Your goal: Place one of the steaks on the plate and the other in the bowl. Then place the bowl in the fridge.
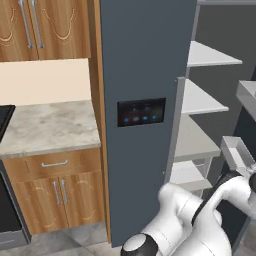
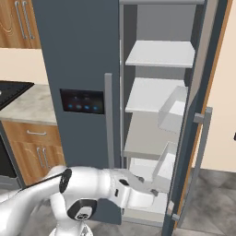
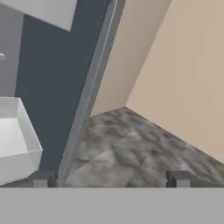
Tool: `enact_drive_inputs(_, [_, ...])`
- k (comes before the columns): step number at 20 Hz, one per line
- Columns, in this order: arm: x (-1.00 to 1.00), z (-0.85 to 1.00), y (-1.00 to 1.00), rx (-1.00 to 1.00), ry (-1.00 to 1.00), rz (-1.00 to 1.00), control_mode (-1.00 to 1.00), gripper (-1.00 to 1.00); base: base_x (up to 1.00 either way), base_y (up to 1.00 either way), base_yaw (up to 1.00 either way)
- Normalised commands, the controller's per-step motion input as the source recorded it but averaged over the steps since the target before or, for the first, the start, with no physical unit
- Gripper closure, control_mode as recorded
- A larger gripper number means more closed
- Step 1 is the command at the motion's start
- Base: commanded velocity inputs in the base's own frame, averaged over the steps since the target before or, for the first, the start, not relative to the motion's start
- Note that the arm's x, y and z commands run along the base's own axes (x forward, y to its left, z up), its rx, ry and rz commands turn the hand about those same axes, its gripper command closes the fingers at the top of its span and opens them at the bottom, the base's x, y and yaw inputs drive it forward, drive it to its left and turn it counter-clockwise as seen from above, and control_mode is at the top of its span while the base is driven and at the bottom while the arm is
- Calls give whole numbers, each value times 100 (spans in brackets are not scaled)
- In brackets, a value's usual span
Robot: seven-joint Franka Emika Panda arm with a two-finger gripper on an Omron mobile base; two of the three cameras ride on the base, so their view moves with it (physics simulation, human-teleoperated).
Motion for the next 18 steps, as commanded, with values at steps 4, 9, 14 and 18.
enact_drive_inputs(4, [0, 25, 46, -24, 24, -19, -100, -100, 0, 0, 0])
enact_drive_inputs(9, [1, 31, 39, -30, 33, -1, -100, -100, 0, 0, 0])
enact_drive_inputs(14, [0, 5, 33, -35, 39, 0, -100, -100, 0, 0, 0])
enact_drive_inputs(18, [0, -7, 23, -9, 36, -3, -100, -100, 0, 0, 0])
